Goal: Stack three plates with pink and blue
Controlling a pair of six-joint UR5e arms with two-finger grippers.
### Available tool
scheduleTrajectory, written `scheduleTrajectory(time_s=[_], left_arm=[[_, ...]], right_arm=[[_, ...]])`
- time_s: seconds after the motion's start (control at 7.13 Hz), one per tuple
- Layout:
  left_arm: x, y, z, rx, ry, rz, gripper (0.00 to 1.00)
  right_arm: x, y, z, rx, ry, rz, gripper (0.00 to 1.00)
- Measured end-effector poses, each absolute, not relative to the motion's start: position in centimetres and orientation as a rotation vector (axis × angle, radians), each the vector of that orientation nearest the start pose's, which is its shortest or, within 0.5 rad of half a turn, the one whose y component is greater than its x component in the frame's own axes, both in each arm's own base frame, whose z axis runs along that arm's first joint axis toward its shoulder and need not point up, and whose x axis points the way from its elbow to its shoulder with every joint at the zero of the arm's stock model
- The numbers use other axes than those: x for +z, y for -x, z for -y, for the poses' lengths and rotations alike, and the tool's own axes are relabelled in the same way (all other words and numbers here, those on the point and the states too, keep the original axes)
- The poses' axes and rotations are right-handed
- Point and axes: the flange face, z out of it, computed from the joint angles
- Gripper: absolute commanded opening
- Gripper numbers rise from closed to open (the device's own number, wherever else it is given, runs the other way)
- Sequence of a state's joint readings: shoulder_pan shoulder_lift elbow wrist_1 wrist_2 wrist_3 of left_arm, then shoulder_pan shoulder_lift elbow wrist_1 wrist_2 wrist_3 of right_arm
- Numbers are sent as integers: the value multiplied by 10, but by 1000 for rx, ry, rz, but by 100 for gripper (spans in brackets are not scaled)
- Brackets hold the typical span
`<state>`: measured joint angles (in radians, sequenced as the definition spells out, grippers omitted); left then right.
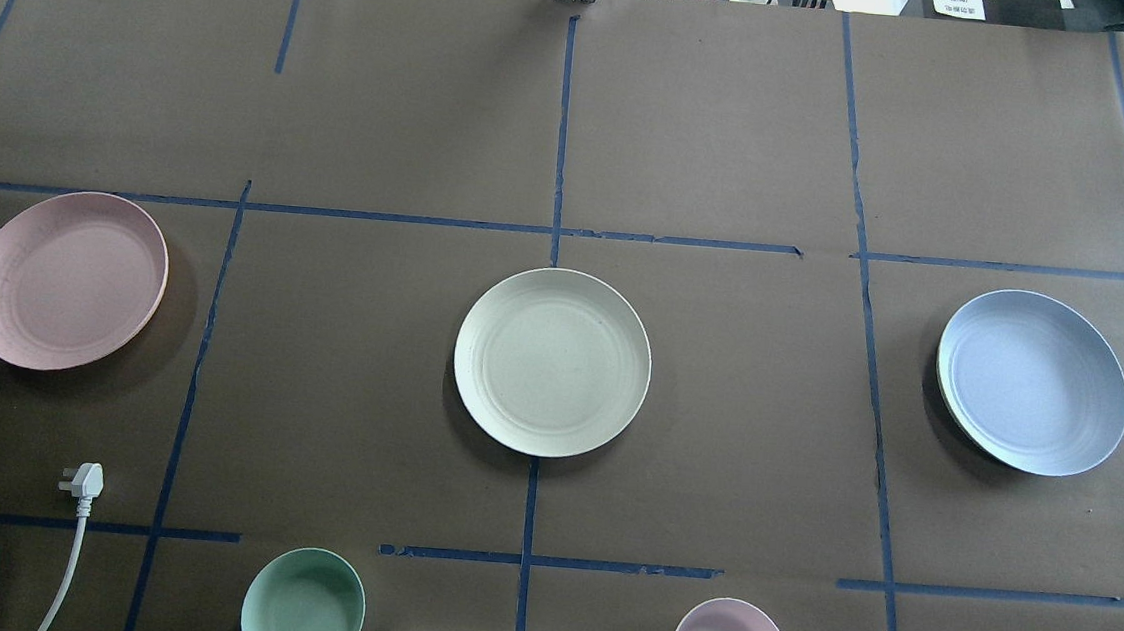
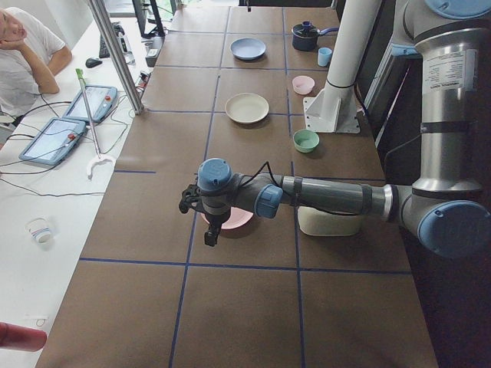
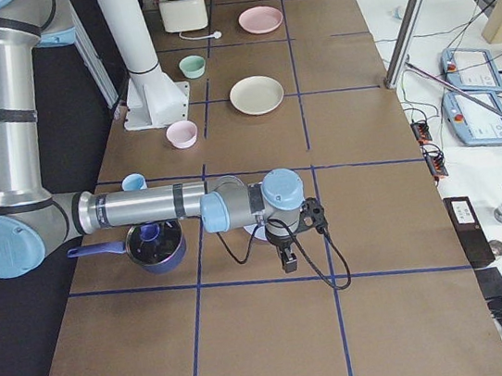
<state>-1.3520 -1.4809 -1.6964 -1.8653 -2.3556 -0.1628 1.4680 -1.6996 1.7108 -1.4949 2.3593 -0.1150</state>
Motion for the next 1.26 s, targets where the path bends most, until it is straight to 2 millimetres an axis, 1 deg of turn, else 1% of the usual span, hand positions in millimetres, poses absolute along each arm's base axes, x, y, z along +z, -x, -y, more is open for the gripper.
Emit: scheduleTrajectory(time_s=[0.28,0.42,0.56,0.7,0.84,0.98,1.12,1.26], left_arm=[[644,-110,469,66,-164,-856,100],[654,-136,465,5,-159,-869,100],[658,-153,461,-23,-146,-878,100],[659,-166,459,-25,-134,-883,75],[660,-175,460,-20,-127,-884,25],[661,-180,462,-24,-119,-885,5],[660,-183,464,-29,-113,-890,0],[658,-184,464,-31,-110,-895,0]], right_arm=[[641,-17,447,-241,-88,789,100],[642,-17,447,-241,-88,789,100],[642,-17,447,-241,-88,789,100],[642,-17,447,-241,-88,789,100],[642,-17,447,-241,-88,789,100],[642,-17,447,-241,-88,789,100],[642,-17,447,-240,-87,789,100],[642,-17,446,-240,-87,789,100]])
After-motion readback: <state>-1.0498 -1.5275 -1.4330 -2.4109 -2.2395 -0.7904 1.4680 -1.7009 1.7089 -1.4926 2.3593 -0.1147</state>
